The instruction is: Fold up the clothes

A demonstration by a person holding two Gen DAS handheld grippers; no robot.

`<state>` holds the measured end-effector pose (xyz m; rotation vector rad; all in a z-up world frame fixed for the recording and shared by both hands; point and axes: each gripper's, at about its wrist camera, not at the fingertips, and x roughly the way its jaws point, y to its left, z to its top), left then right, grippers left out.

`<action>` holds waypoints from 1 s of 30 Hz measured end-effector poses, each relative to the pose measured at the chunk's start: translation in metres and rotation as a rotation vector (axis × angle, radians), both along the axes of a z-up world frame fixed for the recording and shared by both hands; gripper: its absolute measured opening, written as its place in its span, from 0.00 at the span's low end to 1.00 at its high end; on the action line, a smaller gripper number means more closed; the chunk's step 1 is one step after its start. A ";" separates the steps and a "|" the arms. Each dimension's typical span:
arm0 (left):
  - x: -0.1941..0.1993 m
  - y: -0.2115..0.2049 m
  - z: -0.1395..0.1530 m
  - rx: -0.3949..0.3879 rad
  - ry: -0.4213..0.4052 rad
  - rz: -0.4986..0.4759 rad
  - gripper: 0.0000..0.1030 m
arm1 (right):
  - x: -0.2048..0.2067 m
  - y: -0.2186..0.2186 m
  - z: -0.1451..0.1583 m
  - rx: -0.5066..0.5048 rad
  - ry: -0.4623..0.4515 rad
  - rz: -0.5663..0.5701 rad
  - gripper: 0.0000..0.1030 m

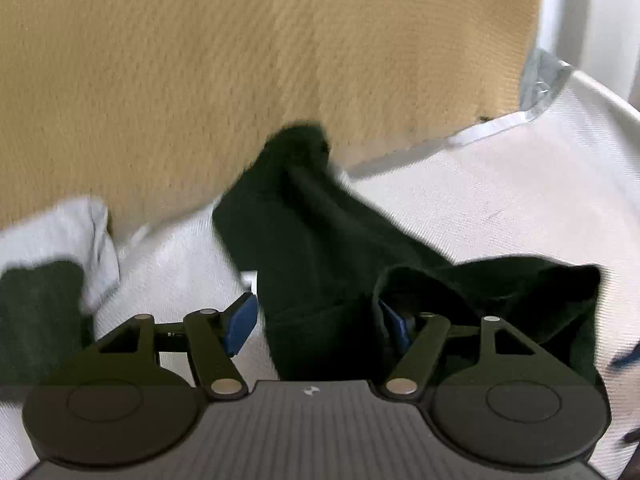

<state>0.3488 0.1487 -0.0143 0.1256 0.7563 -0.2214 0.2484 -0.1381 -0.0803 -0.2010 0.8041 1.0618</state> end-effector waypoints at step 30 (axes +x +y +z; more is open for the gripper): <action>-0.049 -0.033 -0.089 0.026 -0.009 -0.027 0.27 | 0.113 0.072 -0.022 -0.062 -0.165 -0.229 0.26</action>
